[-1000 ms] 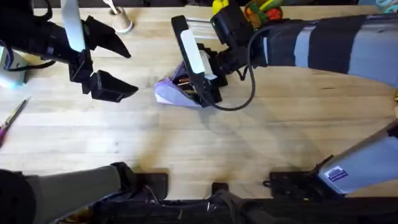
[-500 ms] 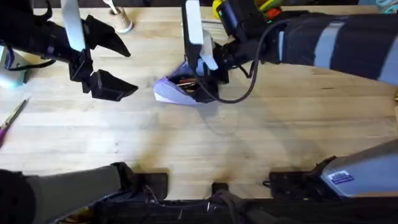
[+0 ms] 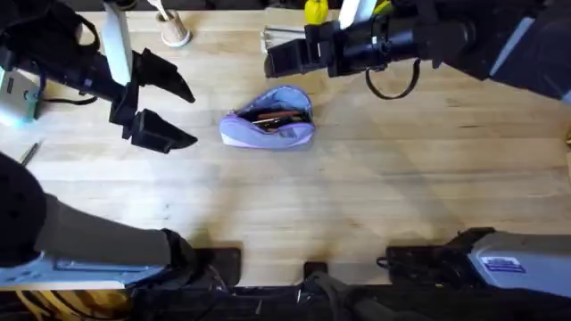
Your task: Unzip the bag, pick up the pens from the table one at a time and place them inside, then zip the bag closed.
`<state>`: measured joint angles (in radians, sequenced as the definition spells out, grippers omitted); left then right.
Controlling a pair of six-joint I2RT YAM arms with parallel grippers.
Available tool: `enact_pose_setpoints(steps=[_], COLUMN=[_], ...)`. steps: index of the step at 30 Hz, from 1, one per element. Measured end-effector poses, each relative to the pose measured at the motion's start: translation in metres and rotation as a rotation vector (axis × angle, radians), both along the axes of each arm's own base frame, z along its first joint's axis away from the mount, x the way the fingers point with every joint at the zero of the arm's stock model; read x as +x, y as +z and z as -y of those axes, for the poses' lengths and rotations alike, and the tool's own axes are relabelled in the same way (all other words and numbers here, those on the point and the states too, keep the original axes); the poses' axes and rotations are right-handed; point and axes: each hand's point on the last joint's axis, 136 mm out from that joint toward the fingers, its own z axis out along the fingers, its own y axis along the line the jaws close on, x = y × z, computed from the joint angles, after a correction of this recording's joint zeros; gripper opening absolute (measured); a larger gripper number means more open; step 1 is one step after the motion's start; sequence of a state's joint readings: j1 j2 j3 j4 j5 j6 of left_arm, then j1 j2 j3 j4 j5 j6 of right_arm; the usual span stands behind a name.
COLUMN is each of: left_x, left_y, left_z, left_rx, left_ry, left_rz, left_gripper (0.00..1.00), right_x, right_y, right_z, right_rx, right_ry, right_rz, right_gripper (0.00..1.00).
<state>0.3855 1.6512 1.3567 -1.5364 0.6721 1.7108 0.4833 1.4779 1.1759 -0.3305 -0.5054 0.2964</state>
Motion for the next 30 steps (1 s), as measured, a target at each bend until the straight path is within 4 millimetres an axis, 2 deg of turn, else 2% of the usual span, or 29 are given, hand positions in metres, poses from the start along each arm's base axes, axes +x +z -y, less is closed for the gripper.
enact_pose_setpoints(steps=[8, 12, 19, 22, 30], left_x=[-0.002, 0.000, 0.000, 0.000, -0.001], left_y=[-0.022, -0.032, -0.048, -0.053, -0.056], left_z=[-0.011, -0.013, -0.014, -0.014, -0.016], left_rx=[-0.075, -0.094, -0.123, -0.129, -0.121], left_ry=[-0.091, -0.113, -0.128, -0.130, -0.141], left_rz=[-0.004, -0.012, -0.057, -0.077, -0.083], left_gripper=[0.993, 0.993, 0.993, 0.993, 0.993], right_x=[0.004, 0.015, 0.038, 0.041, 0.020], right_y=[-0.009, -0.008, -0.008, -0.024, -0.101], right_z=[-0.014, -0.026, -0.074, -0.092, -0.112], right_rx=[0.072, 0.081, 0.067, 0.047, -0.067], right_ry=[-0.071, -0.062, 0.011, 0.044, 0.092], right_rz=[-0.147, -0.184, -0.178, -0.192, -0.341], right_gripper=[0.997, 0.997, 0.997, 0.997, 0.997])
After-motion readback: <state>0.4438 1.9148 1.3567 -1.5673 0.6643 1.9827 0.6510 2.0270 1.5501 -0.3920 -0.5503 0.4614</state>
